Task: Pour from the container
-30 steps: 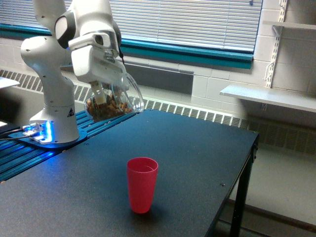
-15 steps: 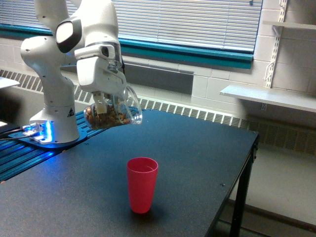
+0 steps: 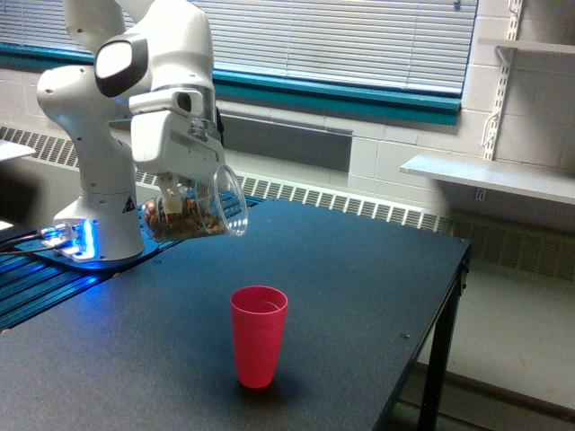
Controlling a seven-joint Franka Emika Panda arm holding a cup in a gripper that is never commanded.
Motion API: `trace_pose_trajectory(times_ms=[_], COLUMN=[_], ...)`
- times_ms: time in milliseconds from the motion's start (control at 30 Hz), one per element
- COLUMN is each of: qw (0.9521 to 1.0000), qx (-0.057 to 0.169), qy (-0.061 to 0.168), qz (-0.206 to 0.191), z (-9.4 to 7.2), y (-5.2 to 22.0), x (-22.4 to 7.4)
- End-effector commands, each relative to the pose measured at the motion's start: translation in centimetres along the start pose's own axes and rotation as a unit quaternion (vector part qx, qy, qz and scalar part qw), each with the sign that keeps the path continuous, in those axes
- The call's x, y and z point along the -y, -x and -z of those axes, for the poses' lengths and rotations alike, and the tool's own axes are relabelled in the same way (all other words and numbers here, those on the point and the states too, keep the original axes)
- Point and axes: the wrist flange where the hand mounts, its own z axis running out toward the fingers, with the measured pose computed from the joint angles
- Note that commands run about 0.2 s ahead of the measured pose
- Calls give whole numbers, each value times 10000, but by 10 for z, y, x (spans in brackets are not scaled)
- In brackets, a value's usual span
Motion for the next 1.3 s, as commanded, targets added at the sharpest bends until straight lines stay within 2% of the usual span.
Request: trace_pose_trajectory(times_ms=[33,733,1300], qw=[9997,9989,9967], qx=[113,246,406], qy=[80,386,644], qz=[-183,45,265], z=[-8,-21,-31], y=[5,-1,7], x=[4,18,28])
